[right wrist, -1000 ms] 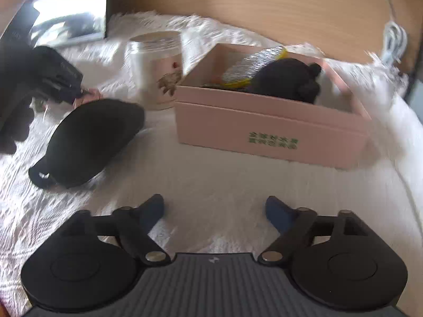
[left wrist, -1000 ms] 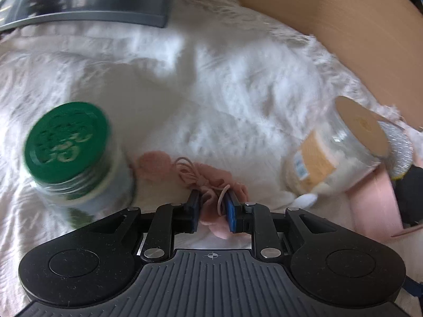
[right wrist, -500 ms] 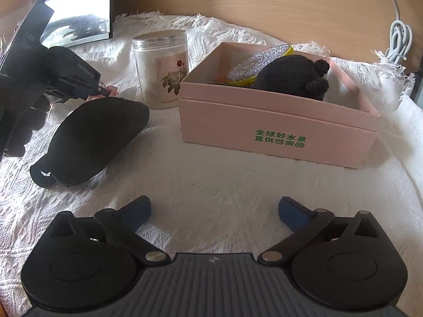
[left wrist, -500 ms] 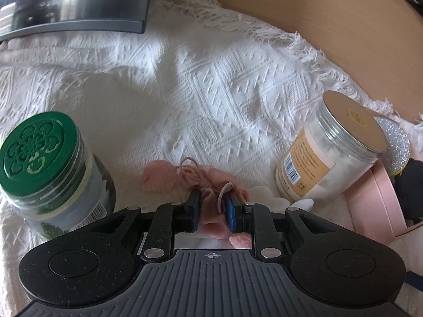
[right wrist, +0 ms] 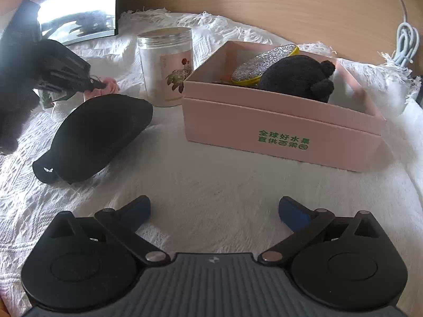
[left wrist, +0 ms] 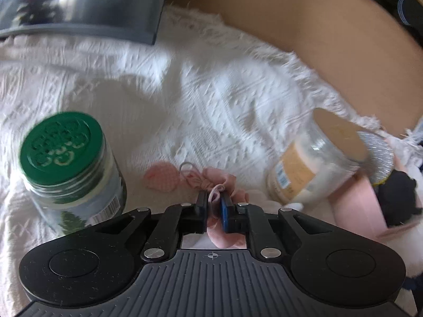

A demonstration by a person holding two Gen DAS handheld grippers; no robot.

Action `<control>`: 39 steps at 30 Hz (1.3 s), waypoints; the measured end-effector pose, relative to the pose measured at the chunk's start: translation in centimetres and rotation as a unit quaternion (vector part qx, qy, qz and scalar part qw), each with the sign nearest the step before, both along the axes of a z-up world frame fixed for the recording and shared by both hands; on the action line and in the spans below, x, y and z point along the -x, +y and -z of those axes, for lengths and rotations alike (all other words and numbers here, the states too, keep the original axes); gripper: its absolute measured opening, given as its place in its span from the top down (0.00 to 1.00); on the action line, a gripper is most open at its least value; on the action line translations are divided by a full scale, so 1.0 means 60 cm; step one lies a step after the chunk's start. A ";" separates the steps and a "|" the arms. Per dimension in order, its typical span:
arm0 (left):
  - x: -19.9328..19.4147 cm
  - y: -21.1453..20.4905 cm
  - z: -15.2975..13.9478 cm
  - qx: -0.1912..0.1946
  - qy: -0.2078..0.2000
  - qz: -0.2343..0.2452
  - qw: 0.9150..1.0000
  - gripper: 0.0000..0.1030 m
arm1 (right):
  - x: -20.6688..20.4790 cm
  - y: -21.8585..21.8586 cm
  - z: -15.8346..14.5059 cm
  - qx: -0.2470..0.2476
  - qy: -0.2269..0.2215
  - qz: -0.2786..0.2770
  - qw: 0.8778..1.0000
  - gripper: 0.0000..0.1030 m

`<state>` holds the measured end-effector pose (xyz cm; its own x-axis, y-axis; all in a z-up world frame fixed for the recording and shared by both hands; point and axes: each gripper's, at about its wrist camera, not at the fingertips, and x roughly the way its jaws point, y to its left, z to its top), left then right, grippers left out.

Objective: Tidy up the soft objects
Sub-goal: 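Grasp the black round mesh pad by its strap with the right tool while left tool holds the ribbon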

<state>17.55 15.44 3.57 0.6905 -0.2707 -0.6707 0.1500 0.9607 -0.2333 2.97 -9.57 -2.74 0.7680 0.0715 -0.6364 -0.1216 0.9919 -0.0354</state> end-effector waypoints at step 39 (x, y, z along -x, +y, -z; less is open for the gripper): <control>0.165 0.122 0.000 0.034 0.020 0.052 0.998 0.89 | -0.152 0.136 -0.055 -0.140 0.068 -0.046 0.987 0.62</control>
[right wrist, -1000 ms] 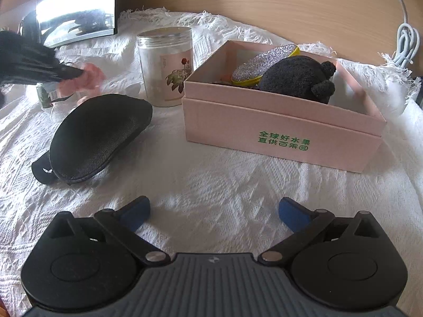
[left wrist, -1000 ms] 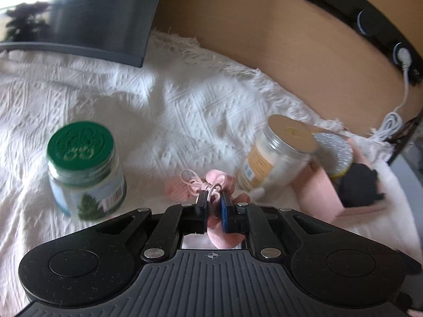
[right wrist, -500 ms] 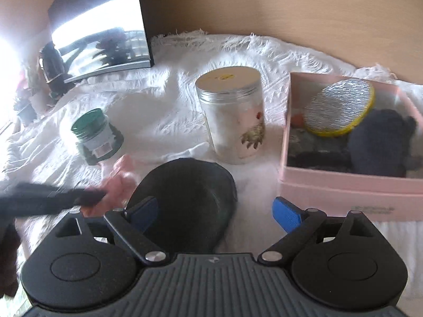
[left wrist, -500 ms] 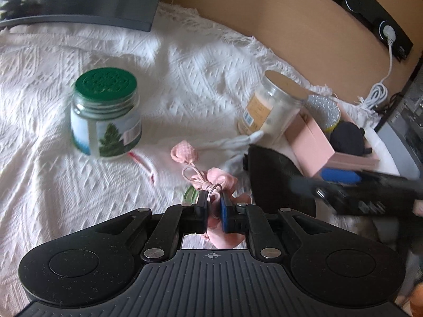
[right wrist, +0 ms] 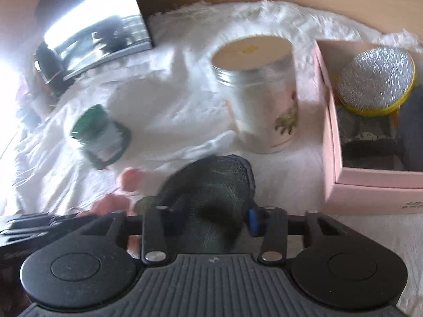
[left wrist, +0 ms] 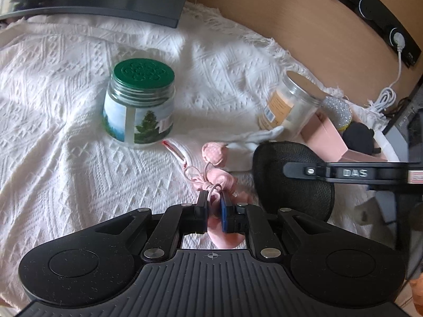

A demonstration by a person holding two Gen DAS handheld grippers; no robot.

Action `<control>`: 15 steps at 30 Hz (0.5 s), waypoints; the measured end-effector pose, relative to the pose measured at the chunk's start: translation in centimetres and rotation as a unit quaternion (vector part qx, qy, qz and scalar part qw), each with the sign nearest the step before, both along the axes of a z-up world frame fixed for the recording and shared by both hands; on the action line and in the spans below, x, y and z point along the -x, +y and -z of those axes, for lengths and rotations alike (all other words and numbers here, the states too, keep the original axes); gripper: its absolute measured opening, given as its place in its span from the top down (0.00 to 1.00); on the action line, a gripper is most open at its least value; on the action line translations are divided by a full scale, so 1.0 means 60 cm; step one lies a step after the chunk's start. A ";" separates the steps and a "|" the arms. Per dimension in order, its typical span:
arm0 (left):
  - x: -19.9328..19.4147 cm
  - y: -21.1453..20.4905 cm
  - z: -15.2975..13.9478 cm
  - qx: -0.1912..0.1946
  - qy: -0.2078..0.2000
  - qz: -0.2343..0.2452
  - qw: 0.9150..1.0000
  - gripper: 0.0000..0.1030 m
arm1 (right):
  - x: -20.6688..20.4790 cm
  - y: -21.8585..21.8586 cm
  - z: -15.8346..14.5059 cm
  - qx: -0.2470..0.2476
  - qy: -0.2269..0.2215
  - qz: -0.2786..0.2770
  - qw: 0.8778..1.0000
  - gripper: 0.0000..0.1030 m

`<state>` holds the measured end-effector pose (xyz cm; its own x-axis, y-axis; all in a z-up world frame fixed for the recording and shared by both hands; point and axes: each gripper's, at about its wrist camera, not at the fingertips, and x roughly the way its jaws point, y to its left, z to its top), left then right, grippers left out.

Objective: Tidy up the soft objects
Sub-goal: 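Grasp the black round mesh pad by its strap with the right tool while left tool holds the ribbon, then carry ribbon with left tool and black pad with right tool into pink box, release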

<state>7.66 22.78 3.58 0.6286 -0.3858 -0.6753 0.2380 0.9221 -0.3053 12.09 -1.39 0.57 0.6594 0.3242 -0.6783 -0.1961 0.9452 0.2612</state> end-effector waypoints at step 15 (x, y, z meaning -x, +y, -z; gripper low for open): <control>-0.003 -0.003 -0.030 -0.023 -0.030 -0.008 0.999 0.89 | 0.000 0.068 -0.032 0.046 0.024 -0.046 0.998 0.89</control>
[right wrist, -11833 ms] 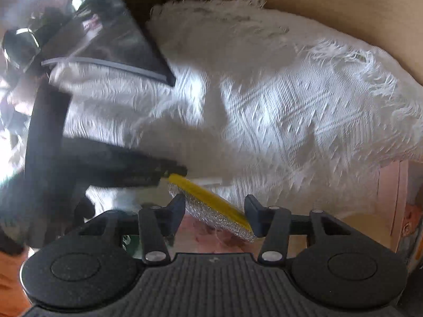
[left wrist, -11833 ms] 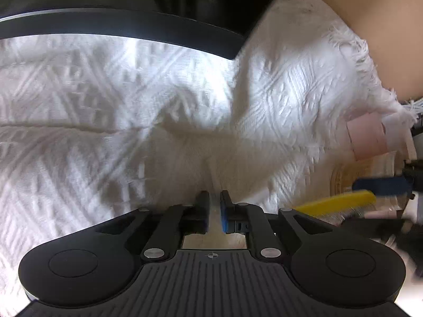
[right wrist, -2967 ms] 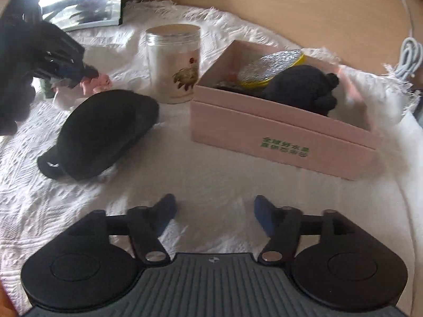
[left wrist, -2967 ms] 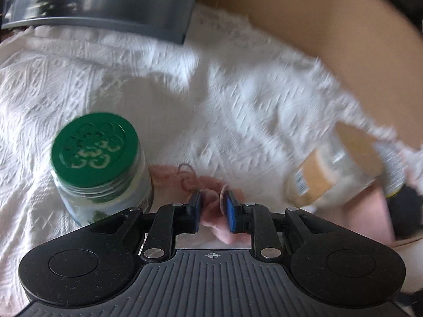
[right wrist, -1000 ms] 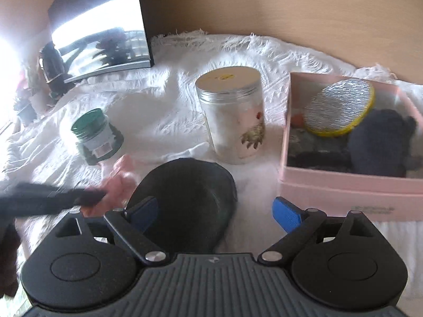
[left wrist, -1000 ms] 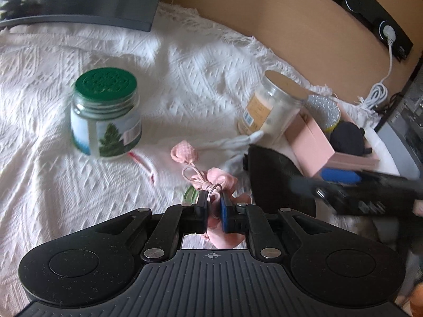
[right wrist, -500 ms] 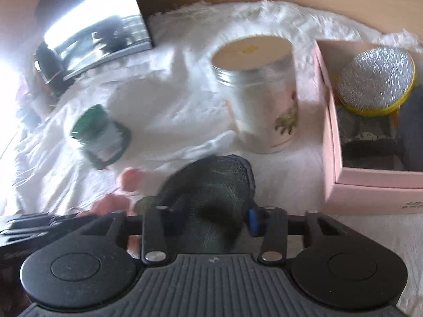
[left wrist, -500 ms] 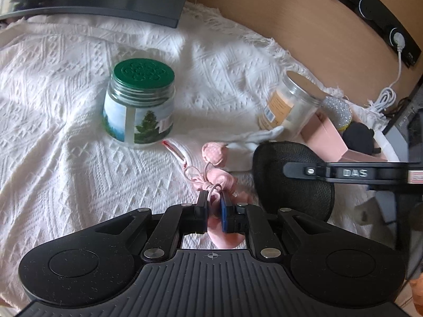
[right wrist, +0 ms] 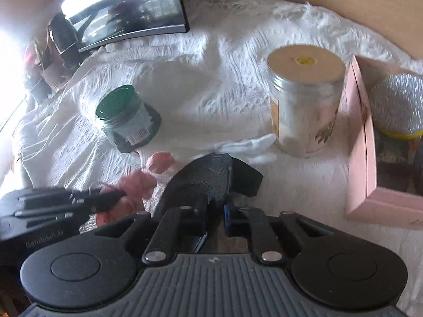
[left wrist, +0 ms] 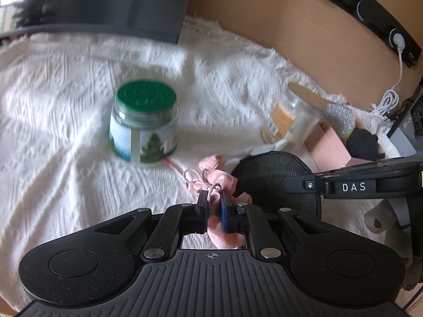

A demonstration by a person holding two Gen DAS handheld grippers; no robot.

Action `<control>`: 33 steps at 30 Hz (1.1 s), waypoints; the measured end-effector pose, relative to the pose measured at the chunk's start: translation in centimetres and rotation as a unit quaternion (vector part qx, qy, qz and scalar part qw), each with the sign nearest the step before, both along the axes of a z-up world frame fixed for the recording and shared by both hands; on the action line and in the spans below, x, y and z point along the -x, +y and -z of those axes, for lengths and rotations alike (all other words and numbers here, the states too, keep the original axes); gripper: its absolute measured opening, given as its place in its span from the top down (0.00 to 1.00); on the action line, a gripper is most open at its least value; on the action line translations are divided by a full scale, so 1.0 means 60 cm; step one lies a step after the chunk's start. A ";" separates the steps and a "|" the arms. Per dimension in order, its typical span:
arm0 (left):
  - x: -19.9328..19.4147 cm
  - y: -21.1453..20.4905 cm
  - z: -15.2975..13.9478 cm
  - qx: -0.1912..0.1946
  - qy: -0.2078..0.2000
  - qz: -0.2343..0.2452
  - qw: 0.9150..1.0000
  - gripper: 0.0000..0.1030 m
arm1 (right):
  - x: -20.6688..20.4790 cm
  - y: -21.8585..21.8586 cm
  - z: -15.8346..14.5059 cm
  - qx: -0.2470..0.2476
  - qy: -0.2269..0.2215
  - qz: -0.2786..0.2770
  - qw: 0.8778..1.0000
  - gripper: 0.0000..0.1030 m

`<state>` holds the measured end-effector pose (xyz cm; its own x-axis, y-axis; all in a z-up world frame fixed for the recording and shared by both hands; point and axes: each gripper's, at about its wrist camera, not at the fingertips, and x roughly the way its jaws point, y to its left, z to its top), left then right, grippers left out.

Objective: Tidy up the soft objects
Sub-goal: 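Carry ribbon with left tool and black pad with right tool into pink box, release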

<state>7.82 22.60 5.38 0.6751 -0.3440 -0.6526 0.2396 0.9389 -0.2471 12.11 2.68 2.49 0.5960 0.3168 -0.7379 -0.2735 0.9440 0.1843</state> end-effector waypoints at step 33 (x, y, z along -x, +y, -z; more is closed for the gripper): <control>-0.078 -0.230 -0.302 0.055 -0.207 0.132 0.968 0.89 | 0.111 -0.234 -0.378 0.092 -0.313 0.141 0.935 0.90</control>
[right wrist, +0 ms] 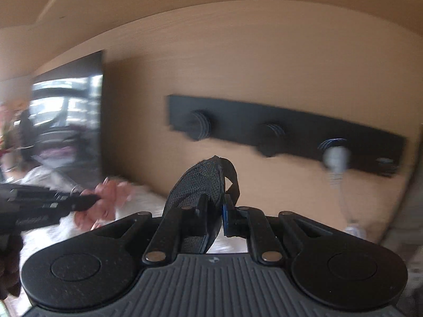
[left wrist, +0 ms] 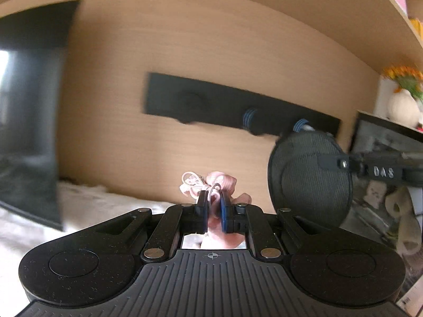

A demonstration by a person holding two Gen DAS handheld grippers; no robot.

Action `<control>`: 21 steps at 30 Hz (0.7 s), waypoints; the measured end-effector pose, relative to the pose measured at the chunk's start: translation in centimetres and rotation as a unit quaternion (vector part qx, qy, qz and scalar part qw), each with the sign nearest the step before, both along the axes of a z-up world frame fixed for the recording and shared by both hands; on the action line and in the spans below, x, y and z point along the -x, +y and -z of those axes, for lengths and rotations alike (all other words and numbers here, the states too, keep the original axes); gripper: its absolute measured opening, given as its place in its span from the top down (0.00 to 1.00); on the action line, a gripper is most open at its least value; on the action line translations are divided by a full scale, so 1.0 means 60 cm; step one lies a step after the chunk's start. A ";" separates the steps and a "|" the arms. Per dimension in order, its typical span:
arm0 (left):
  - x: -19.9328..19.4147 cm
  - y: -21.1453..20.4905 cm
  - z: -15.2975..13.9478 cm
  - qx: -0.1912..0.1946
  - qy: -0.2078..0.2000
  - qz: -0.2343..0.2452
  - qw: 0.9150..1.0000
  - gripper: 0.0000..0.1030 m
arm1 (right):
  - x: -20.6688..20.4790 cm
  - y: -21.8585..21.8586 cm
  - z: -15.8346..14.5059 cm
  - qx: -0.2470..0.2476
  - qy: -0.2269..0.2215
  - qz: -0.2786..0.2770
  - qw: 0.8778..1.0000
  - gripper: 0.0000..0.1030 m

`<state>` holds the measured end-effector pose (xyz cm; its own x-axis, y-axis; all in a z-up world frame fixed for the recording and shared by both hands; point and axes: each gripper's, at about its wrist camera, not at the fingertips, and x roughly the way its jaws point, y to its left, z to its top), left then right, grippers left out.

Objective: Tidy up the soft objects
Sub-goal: 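Carry ribbon with left tool and black pad with right tool into pink box, release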

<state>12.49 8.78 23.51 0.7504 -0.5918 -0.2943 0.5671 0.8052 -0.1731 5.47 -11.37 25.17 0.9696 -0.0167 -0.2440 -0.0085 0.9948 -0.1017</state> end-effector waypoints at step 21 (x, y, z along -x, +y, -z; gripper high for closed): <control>-0.124 -0.267 0.187 -0.025 0.217 0.125 0.968 0.86 | -0.038 -0.151 0.096 -0.068 0.009 0.093 0.993 0.90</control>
